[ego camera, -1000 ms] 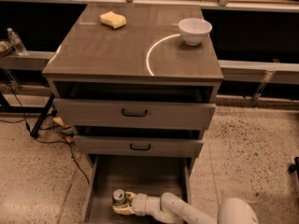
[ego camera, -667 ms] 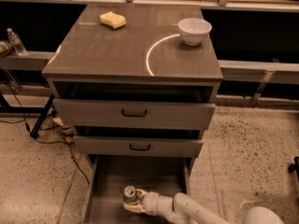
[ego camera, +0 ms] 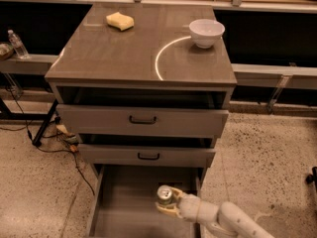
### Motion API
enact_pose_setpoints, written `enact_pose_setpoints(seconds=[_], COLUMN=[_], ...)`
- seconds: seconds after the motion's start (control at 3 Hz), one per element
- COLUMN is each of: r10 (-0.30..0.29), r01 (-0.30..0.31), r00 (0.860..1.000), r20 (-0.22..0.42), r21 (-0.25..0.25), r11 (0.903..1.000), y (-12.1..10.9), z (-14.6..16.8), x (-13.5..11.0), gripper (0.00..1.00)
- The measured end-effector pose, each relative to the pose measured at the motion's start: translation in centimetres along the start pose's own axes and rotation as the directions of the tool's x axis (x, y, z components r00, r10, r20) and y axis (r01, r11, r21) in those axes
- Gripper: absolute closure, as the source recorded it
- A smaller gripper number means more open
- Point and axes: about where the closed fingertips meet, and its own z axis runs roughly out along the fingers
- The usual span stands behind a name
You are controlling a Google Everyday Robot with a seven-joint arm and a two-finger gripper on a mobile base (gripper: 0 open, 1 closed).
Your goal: Pick green can from bottom drawer and place on counter
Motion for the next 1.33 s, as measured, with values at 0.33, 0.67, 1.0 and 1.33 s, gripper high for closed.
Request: enact_pose_setpoints(seconds=[0.33,0.67,1.0,1.33], r10=[-0.108,-0.139,-0.149,-0.246], r01=[0.109,0.142,0.152,0.249], r00=[0.994,0.99,0.988,0.968], r20=[-0.015,-0.037,-0.037,-0.038], r21=[0.086,0.095,0.096,0.113], r11=[0.9903,0.9853,0.9836,0.9619], y=[-1.3,-1.9,-2.0,-3.1], z=[-5.8,-7.0,-7.0,-6.8], x=[-8.2,-9.2,-10.0,-17.5], gripper=[1.0,1.0,1.0,1.0])
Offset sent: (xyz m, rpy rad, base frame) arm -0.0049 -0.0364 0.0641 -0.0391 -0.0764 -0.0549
